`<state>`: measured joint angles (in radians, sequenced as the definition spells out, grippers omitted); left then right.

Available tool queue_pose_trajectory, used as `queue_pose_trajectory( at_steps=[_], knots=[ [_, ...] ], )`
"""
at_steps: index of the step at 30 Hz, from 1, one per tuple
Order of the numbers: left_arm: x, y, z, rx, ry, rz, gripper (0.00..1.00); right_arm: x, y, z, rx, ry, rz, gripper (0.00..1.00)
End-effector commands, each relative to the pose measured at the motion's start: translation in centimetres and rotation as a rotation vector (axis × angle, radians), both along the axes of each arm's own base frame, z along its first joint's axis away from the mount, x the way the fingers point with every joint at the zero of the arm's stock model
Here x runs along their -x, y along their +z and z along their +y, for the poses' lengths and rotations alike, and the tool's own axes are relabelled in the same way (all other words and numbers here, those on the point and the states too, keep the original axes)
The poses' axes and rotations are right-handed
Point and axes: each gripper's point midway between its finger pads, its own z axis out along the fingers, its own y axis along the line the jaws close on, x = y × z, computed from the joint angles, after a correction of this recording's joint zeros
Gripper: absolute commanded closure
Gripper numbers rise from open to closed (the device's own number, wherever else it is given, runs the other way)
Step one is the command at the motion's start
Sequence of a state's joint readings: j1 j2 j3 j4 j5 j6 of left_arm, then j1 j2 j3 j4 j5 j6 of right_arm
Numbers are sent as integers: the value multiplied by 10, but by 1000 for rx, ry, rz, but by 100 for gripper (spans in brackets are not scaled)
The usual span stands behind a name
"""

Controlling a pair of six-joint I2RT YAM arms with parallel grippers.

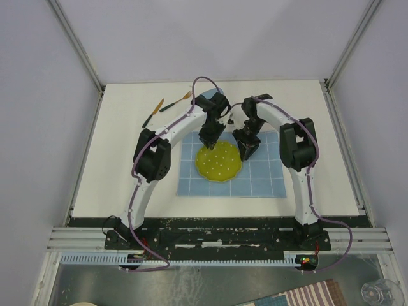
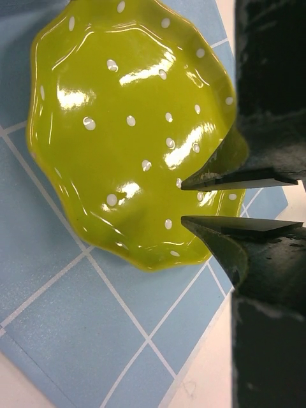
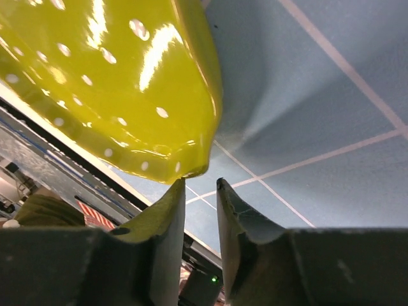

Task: Set the dinner table for one person
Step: Move the plate onto the napkin.

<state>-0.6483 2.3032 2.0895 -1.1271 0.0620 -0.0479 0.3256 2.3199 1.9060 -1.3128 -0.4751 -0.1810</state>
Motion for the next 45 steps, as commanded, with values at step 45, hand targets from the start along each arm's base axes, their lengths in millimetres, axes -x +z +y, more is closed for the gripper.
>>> queue_pose_trajectory(
  at_steps=[45],
  knots=[
    [-31,-1,45,29,39,-50,71,-71,71,-83,-80,-246,-212,52]
  ],
)
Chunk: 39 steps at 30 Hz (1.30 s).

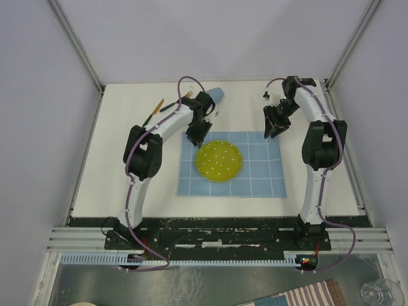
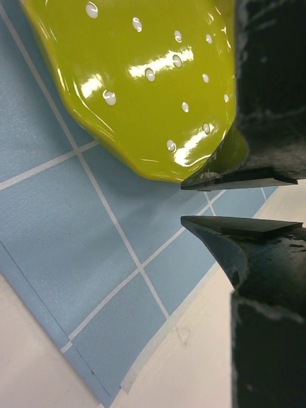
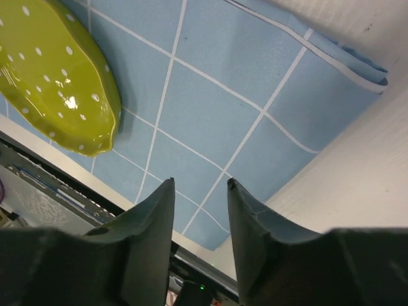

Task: Set the dinner table for one person
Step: Move the plate onto the napkin.

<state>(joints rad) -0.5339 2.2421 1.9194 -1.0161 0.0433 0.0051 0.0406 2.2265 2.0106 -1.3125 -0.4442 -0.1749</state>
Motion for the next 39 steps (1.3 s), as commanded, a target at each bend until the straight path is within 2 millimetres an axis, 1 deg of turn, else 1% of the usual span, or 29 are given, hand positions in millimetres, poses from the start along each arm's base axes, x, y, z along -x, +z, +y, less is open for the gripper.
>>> queue_pose_trajectory(
  at_steps=[1,4,9,12,15,21,24,29,34,39],
  knots=[
    [-7,15,-10,50,-27,-26,70,1,17,27,-64,69,-25,49],
    [-2,12,-9,49,-19,-1,70,11,10,48,-79,125,10,46],
    [7,11,-7,53,-2,17,69,32,-10,88,-118,195,90,46],
    [12,8,-5,58,8,19,68,37,-19,102,-126,218,105,46],
    [16,5,-3,61,17,20,67,39,-31,107,-125,216,132,46],
    [19,-4,-6,77,29,37,66,42,-51,107,-116,208,159,47],
    [19,-5,-9,88,32,45,66,45,-59,108,-118,208,174,47],
    [20,-4,-12,105,37,53,66,46,-64,114,-128,210,180,49],
    [22,-6,-16,122,49,70,66,51,-68,122,-134,228,193,51],
    [22,-7,-17,127,55,76,67,56,-71,132,-143,243,206,57]
  ],
)
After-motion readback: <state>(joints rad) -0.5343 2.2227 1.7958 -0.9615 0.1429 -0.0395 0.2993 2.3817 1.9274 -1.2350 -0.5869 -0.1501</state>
